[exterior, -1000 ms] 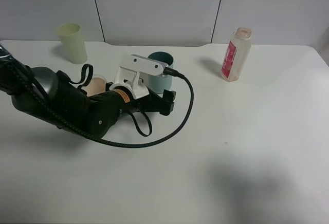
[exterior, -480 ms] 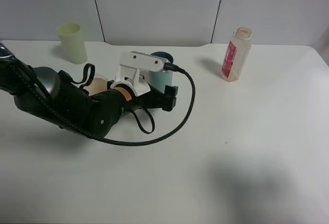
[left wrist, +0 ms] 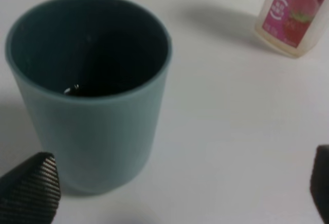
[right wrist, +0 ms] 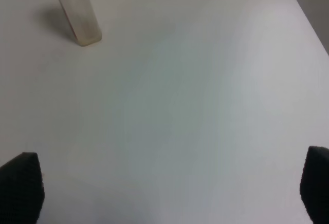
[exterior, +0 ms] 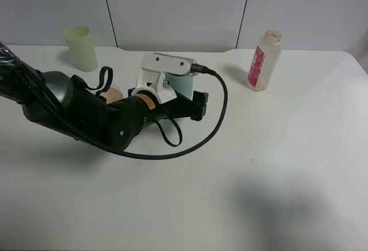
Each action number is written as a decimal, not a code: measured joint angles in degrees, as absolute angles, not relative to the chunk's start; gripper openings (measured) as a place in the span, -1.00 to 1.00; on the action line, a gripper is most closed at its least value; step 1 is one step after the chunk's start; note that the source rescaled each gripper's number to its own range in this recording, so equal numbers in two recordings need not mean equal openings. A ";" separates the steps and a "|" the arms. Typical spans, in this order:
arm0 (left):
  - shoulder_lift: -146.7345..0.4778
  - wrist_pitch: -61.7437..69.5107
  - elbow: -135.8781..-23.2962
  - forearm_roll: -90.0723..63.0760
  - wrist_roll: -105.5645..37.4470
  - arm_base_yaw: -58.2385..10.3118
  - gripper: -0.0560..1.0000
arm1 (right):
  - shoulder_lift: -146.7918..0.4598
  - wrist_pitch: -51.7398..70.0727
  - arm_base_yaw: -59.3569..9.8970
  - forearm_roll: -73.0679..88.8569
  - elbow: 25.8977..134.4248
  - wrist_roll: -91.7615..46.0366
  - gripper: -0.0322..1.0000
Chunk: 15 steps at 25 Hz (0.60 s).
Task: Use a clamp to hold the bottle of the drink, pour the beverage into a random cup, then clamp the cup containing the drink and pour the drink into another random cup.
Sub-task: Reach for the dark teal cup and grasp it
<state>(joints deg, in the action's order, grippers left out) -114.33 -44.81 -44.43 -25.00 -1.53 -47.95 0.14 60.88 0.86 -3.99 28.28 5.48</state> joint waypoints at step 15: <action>-114.44 -43.59 -44.54 -27.04 7.04 -48.01 0.99 | 0.14 60.88 0.86 -3.99 28.28 5.48 1.00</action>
<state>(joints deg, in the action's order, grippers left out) -114.44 -43.59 -44.54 -27.04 7.04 -48.01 0.14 60.88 0.86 -3.99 28.28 5.48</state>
